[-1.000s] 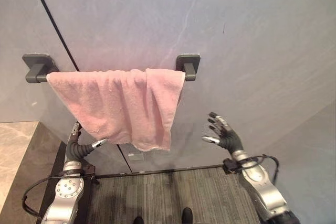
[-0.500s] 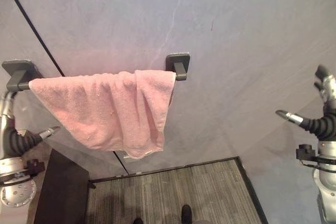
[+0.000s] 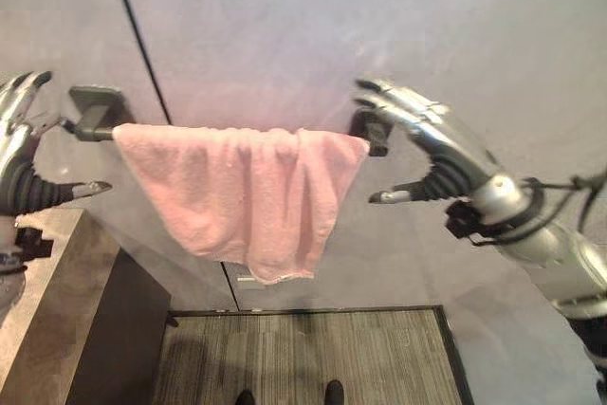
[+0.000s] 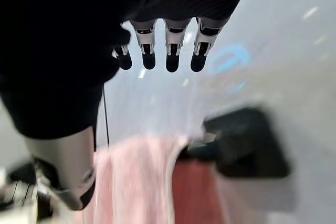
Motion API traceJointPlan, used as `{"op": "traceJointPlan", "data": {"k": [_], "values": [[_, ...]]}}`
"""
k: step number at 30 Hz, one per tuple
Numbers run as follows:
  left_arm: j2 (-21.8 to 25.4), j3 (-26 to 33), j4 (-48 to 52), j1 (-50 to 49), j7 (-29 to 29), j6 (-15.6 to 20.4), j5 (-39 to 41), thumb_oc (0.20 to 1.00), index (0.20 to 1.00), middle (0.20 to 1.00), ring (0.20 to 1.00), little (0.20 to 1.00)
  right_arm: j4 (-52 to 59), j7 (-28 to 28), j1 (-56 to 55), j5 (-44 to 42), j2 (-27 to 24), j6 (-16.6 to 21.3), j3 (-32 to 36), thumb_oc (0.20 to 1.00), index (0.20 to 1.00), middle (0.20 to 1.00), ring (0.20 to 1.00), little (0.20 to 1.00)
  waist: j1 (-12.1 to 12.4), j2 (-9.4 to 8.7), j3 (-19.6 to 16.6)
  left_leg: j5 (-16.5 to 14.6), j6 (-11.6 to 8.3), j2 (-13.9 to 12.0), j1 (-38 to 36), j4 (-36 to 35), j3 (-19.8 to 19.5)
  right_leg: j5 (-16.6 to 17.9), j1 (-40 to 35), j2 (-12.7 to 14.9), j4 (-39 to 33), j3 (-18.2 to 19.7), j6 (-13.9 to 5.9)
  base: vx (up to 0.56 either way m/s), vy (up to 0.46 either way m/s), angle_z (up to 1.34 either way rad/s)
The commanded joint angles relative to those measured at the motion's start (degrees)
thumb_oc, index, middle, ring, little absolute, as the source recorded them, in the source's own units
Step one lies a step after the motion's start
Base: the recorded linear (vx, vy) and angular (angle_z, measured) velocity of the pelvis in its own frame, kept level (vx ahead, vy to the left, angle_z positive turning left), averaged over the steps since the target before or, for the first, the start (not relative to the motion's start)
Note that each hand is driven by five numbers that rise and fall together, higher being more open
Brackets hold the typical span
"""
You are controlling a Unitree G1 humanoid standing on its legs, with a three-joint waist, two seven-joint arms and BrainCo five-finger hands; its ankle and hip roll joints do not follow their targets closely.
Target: Put brush and paste in cup on sink, flatten towel.
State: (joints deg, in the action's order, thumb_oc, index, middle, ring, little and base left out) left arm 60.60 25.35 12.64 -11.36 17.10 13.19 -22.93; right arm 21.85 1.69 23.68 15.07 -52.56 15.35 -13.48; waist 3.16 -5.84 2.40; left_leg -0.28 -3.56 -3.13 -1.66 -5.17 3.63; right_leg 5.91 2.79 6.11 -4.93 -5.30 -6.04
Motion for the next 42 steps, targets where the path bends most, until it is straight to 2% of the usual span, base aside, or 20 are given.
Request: {"op": "traceJointPlan", "data": {"k": [1, 5, 8, 15, 22, 24, 28, 33, 42], "values": [[2.66, -6.43, 10.41, 6.05, 0.57, 8.68, 0.26, 1.000, 1.000, 1.000, 1.000, 1.000, 0.02, 2.44, 6.79, -0.88, 3.29, -1.88, -0.95, 1.000, 1.000, 1.000, 1.000, 1.000, -3.49, 2.82, 0.19, 0.49, -0.46, -0.46, -0.32, 0.17, 2.61, -0.91, -4.08, 4.12, 0.12, 0.48, -5.24, 0.00, 0.000, 0.00], [0.09, -3.92, 8.41, 6.29, 3.19, 7.52, 0.89, 1.000, 1.000, 1.000, 1.000, 1.000, -0.02, 4.16, 6.80, -2.93, 8.56, -2.03, 0.43, 1.000, 1.000, 1.000, 1.000, 1.000, -3.10, 3.07, 0.43, 0.72, -0.48, -0.61, 0.08, 0.17, 2.56, -0.88, -3.70, 4.15, 0.01, 0.56, -5.20, 0.00, 0.000, 0.00], [-1.48, -0.61, 8.19, 5.60, 4.38, 7.04, 1.49, 1.000, 1.000, 1.000, 1.000, 1.000, 1.41, 4.23, 6.84, -0.89, 7.90, -2.07, 1.60, 1.000, 1.000, 1.000, 1.000, 1.000, -2.89, 3.15, 0.30, 0.80, -0.59, -0.76, 0.09, 0.17, 2.61, -0.98, -3.66, 3.98, -0.06, 0.63, -5.10, 0.00, 0.000, 0.00], [-3.49, 2.70, 9.74, 7.75, 4.95, 7.63, 6.03, 1.000, 1.000, 1.000, 1.000, 1.000, 4.22, 2.27, 6.79, -4.27, 7.99, -2.01, 2.83, 1.000, 1.000, 1.000, 1.000, 1.000, -3.12, 3.23, -0.36, 0.72, -0.93, -1.19, -0.56, 0.17, 2.57, -1.58, -4.54, 3.37, -0.07, 0.56, -4.78, 0.00, 0.000, 0.00], [-5.63, 1.57, 12.02, 8.63, 1.40, 9.40, 14.08, 1.000, 1.000, 1.000, 1.000, 1.000, 6.69, -0.43, 6.39, -8.03, 6.29, -1.58, 3.15, 1.000, 1.000, 1.000, 1.000, 1.000, -3.59, 3.22, -0.74, 1.39, -1.16, -1.44, -0.52, 0.17, 2.77, -1.31, -4.59, 3.18, -0.07, 0.57, -4.46, 0.00, -0.012, -0.03], [-7.11, 0.47, 12.50, 7.54, -2.02, 9.73, 18.44, 1.000, 1.000, 1.000, 1.000, 1.000, 6.72, -1.99, 5.89, -9.89, 4.76, -1.74, 3.45, 1.000, 1.000, 1.000, 1.000, 1.000, -3.73, 3.26, -0.92, 1.40, -1.18, -1.49, -0.61, 0.17, 2.92, -1.38, -4.55, 3.05, -0.07, 0.72, -4.40, -0.01, -0.005, -0.06], [-5.07, 0.14, 12.06, 4.25, -4.76, 8.80, 17.91, 1.000, 1.000, 1.000, 1.000, 1.000, 5.38, -4.03, 5.77, -10.92, 2.03, -2.69, 2.82, 1.000, 1.000, 1.000, 1.000, 1.000, -3.54, 3.50, -0.75, 1.33, -1.05, -1.56, -0.90, 0.17, 3.21, -1.43, -4.56, 2.97, -0.07, 0.99, -4.32, -0.01, 0.004, -0.12], [-3.37, -0.52, 10.67, 0.69, -6.74, 8.08, 18.34, 1.000, 1.000, 1.000, 1.000, 1.000, 4.06, -4.67, 6.15, -11.44, 1.02, -2.89, 1.59, 1.000, 1.000, 1.000, 1.000, 1.000, -3.21, 3.83, -0.24, 0.80, -0.94, -1.47, -1.17, 0.17, 3.40, -1.77, -4.54, 3.13, -0.07, 1.13, -4.49, 0.00, 0.003, -0.01], [-0.05, -1.50, 7.94, -1.97, -7.00, 7.11, 15.33, 1.000, 1.000, 1.000, 1.000, 1.000, 1.69, -4.24, 12.30, -9.31, 0.75, -3.02, -3.31, 1.000, 1.000, 1.000, 1.000, 1.000, -2.32, 3.84, 1.42, 1.32, -0.81, -0.92, 0.38, 0.17, 2.95, -1.03, -3.32, 3.68, -0.07, 0.82, -4.81, -0.01, 0.008, 0.00]]}}
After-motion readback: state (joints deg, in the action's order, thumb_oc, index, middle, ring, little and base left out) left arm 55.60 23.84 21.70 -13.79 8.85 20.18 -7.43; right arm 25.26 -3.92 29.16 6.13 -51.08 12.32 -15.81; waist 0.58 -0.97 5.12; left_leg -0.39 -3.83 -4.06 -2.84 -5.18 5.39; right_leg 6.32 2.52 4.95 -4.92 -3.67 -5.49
